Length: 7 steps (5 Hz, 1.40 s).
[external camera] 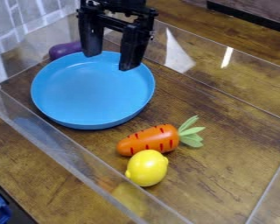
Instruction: Move the carrot to the right side
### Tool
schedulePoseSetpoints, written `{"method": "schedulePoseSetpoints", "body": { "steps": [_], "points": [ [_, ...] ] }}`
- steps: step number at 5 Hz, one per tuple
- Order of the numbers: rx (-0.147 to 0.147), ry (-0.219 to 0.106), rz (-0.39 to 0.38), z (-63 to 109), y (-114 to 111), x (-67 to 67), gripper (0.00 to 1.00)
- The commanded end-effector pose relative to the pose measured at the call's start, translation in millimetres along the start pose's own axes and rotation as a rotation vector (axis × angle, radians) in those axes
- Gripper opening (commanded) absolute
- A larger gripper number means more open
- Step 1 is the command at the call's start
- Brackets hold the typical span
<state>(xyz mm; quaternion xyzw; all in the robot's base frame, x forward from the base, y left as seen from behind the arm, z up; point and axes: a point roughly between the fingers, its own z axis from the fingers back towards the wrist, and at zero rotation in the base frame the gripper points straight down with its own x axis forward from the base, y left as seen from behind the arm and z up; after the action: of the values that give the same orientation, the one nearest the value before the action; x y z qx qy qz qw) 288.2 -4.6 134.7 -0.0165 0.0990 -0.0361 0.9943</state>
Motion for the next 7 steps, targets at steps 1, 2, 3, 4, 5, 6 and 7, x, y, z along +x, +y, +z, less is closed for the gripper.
{"method": "schedulePoseSetpoints", "body": {
  "steps": [1, 2, 3, 4, 5, 6, 7],
  "points": [
    [-0.003, -0.087, 0.005, 24.2, 3.6, -4.1, 1.00],
    [-0.006, -0.079, 0.001, 22.9, 4.7, -5.9, 1.00],
    [-0.003, -0.076, -0.004, 20.7, 5.5, -2.5, 1.00],
    [-0.001, -0.074, -0.010, 18.6, 6.3, 0.8, 1.00],
    [0.001, -0.071, -0.015, 16.5, 7.3, 4.0, 1.00],
    [0.004, -0.067, -0.018, 14.3, 8.6, 7.4, 1.00],
    [0.004, -0.061, -0.017, 13.0, 10.0, 9.5, 1.00]
  ]
}}
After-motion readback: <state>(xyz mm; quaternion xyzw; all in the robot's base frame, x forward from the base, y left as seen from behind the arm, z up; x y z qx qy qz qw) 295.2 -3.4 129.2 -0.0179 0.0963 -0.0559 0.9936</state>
